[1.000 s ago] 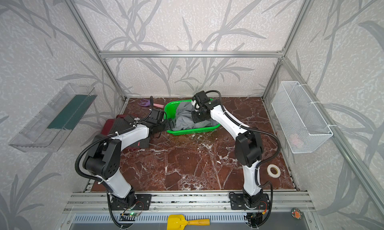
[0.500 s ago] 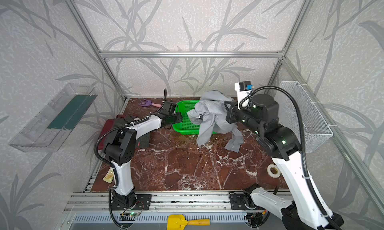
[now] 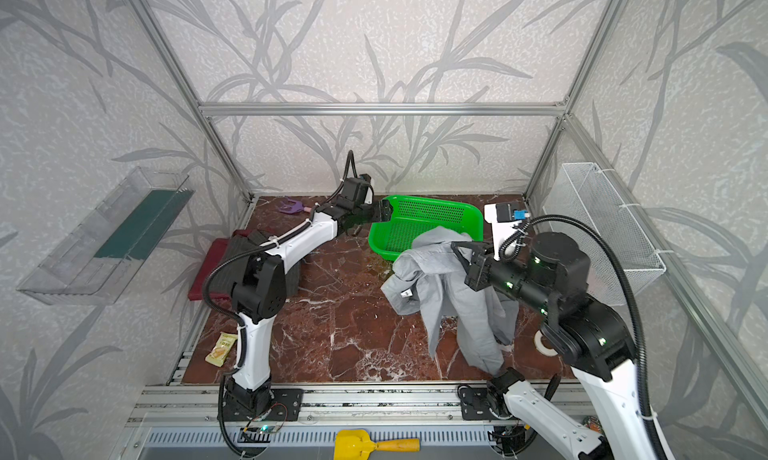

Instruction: Fold and stack the long sleeve shirts

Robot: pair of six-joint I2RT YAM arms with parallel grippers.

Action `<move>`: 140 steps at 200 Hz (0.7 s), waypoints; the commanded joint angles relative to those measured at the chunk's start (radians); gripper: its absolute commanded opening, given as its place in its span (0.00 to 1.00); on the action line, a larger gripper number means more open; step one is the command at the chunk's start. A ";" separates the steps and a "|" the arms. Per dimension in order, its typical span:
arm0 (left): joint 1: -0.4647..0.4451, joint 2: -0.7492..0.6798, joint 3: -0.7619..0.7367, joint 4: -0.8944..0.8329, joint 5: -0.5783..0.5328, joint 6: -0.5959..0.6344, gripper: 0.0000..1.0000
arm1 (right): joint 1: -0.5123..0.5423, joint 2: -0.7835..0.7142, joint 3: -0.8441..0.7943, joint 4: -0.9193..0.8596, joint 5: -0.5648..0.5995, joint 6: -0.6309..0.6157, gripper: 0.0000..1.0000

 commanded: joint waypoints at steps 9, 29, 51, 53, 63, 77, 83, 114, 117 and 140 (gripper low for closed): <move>0.000 -0.428 -0.240 0.220 0.085 0.212 0.98 | 0.024 0.035 -0.019 0.116 -0.045 0.038 0.00; -0.014 -0.704 -0.527 0.389 0.198 0.312 0.99 | 0.035 0.073 -0.024 0.146 -0.071 0.045 0.00; -0.057 -0.953 -0.738 0.370 0.298 0.417 0.99 | 0.071 0.107 -0.024 0.167 -0.077 0.045 0.00; -0.063 -0.968 -0.748 0.354 0.304 0.425 0.99 | 0.073 0.109 -0.023 0.169 -0.076 0.044 0.00; -0.085 -1.043 -0.796 0.282 0.329 0.458 0.99 | 0.089 0.118 -0.020 0.172 -0.067 0.044 0.00; -0.116 -1.114 -0.858 0.228 0.342 0.490 0.99 | 0.110 0.127 -0.018 0.180 -0.063 0.041 0.00; -0.128 -1.133 -0.881 0.224 0.349 0.482 0.99 | 0.120 0.134 -0.015 0.181 -0.065 0.039 0.00; -0.228 -1.148 -0.911 0.154 0.404 0.482 0.99 | 0.161 0.168 0.008 0.168 -0.053 0.027 0.00; -0.241 -1.149 -0.912 0.148 0.398 0.489 0.99 | 0.164 0.169 0.008 0.170 -0.053 0.026 0.00; -0.331 -1.137 -0.916 0.099 0.300 0.577 0.99 | 0.196 0.182 0.010 0.174 -0.042 0.023 0.00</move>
